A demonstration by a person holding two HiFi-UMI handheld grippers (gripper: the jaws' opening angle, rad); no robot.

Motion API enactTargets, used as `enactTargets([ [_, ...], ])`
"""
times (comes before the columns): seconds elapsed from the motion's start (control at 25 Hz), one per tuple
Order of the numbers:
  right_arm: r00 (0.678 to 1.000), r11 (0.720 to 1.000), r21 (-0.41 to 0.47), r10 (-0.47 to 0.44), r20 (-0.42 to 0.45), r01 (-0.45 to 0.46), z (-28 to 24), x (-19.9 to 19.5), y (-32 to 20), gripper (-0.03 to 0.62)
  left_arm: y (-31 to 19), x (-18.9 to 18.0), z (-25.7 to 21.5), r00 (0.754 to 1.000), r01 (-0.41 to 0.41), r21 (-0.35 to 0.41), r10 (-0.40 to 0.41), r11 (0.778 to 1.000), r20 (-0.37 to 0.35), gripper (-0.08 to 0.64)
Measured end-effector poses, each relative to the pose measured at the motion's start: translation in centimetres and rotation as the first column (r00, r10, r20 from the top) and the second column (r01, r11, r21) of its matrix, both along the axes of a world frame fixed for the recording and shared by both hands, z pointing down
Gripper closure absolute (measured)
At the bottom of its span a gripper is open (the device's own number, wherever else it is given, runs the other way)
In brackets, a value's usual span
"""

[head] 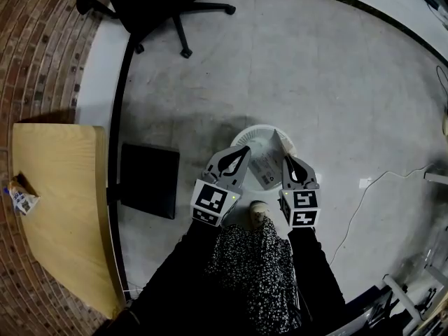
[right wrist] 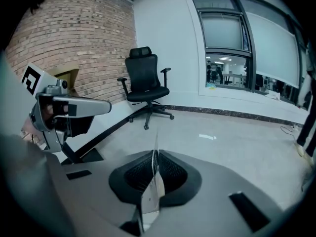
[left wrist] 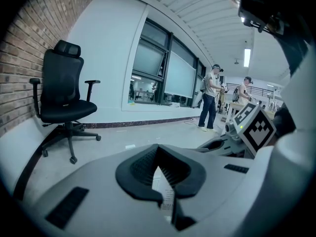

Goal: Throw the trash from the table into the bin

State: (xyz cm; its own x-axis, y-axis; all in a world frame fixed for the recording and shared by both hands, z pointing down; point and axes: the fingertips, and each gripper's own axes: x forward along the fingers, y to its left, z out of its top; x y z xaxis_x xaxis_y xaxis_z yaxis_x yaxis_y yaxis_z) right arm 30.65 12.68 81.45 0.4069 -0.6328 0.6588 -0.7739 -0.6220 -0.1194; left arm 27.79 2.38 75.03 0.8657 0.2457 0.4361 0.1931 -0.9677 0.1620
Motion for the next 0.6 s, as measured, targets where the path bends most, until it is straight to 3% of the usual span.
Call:
enactTargets([
  [0.16,1.0,1.0,0.01,0.004,-0.01,-0.004,0.0,0.0,-0.2,0.577,-0.2,0.0,-0.1,1.0,0.007,-0.004,-0.007,1.0,-0.007,0.554],
  [0.28,0.998,1.0,0.018,-0.001,0.058,0.0,0.8,-0.8,-0.4,0.575,-0.4,-0.3,-0.1,1.0,0.012,-0.006,-0.012,1.0,-0.009,0.554],
  [0.32,0.994,1.0,0.021,-0.006,0.111,0.004,1.4,-1.2,-0.6,0.522,-0.5,-0.4,-0.2,1.0,0.016,-0.007,-0.016,1.0,-0.009,0.554],
  [0.36,0.987,1.0,0.026,-0.01,0.162,0.006,1.9,-1.7,-0.9,0.425,-0.6,-0.5,-0.2,1.0,0.02,-0.008,-0.02,1.0,-0.007,0.554],
  [0.44,0.977,0.999,0.037,-0.011,0.214,0.003,2.4,-2.3,-1.3,0.347,-0.8,-0.7,-0.2,1.0,0.025,-0.008,-0.025,1.0,-0.002,0.554],
  [0.6,0.984,0.999,0.035,-0.013,0.179,0.007,2.0,-2.3,-1.6,0.33,-1.1,-0.9,-0.4,1.0,0.027,-0.011,-0.027,1.0,-0.004,0.554],
])
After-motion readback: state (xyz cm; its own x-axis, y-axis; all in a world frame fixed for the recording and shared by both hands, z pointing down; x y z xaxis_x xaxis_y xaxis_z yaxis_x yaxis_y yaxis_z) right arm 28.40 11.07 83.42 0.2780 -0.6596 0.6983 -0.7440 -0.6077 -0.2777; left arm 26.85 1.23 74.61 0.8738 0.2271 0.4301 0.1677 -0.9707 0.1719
